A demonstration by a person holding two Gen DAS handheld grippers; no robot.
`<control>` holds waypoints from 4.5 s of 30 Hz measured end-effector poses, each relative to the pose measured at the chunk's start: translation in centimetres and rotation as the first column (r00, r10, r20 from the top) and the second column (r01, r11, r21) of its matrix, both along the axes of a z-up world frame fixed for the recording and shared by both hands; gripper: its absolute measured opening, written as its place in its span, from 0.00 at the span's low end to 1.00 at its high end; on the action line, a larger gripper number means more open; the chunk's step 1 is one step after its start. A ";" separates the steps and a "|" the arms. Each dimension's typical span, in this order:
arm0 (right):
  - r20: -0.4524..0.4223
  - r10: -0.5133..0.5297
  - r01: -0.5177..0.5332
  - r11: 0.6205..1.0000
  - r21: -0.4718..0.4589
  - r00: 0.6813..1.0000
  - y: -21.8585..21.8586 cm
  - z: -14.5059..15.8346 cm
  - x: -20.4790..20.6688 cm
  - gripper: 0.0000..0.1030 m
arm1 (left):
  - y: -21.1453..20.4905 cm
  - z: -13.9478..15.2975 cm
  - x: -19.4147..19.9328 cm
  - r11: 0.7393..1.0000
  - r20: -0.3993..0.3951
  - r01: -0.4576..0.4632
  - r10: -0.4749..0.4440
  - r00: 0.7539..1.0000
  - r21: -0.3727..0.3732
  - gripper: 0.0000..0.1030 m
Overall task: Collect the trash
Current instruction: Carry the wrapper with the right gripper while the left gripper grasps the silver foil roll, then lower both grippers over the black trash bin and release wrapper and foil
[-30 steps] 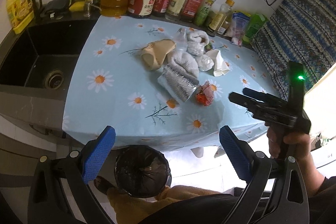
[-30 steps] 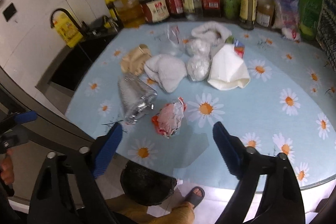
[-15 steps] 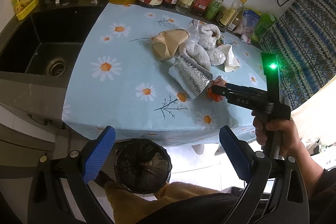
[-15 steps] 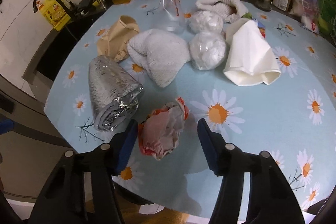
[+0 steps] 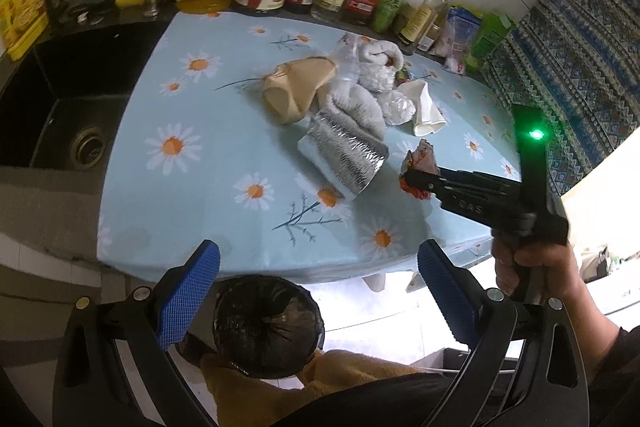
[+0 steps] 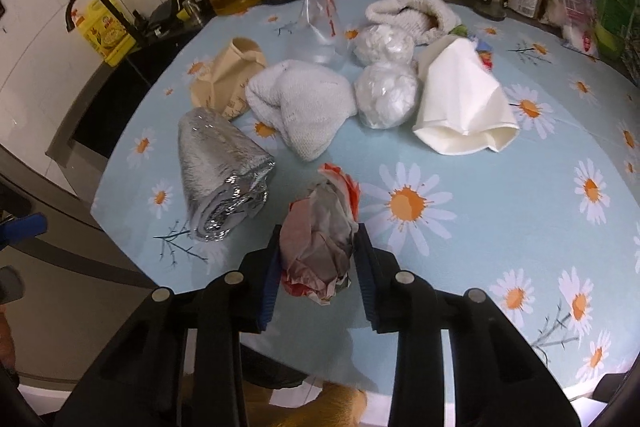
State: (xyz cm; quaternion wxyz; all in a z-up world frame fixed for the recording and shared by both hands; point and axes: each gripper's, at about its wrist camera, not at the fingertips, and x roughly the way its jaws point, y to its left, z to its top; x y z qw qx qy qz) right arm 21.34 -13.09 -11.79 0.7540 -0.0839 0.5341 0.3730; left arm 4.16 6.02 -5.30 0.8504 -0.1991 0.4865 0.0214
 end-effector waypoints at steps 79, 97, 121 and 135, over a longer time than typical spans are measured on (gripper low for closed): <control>-0.164 0.193 -0.191 0.981 0.030 0.967 -0.2 -3.0 -13.7 0.35 | -2.5 -10.8 -4.7 0.982 -0.184 0.183 -0.190 0.965 -0.054 0.71; -0.275 0.219 -0.256 0.961 -0.109 0.936 2.8 -13.1 -16.4 0.36 | -0.5 -22.2 -6.9 0.989 -0.320 0.069 -0.108 0.941 -0.133 0.71; -0.322 0.121 -0.169 0.978 -0.124 0.939 2.0 -15.1 -15.1 0.54 | 0.4 -25.3 -6.4 0.995 -0.403 0.003 -0.043 0.914 -0.098 0.84; -0.275 0.114 -0.136 0.989 -0.063 0.955 0.3 -11.8 -14.6 0.54 | 0.1 -21.7 -6.4 0.996 -0.355 0.030 -0.058 0.933 -0.084 0.84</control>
